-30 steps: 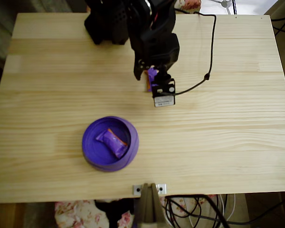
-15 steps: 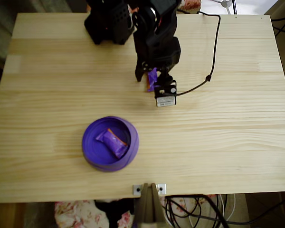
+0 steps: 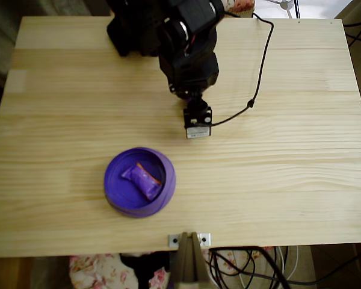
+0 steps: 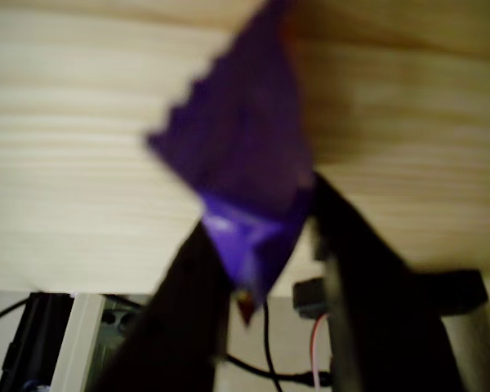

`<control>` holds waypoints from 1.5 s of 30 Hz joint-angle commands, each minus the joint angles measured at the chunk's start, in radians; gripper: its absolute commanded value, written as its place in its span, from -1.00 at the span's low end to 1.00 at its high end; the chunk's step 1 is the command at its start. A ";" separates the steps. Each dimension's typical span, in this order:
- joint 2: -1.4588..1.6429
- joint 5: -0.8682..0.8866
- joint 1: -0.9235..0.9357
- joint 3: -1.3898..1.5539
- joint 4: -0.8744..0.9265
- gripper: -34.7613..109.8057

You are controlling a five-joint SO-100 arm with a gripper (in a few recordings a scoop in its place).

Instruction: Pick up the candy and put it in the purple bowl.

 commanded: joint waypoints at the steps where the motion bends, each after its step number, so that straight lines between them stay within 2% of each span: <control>1: 0.002 0.000 -0.008 -0.051 0.034 -0.51; 27: 0.166 -0.169 0.140 -0.227 0.175 -0.48; 33: 0.164 -0.181 0.133 -0.181 0.192 -0.48; 36: 0.161 -0.181 0.120 -0.163 0.184 -0.40; 40: 0.172 -0.183 0.130 -0.126 0.075 -0.17; 45: 0.037 -0.176 0.178 -0.273 0.187 -0.15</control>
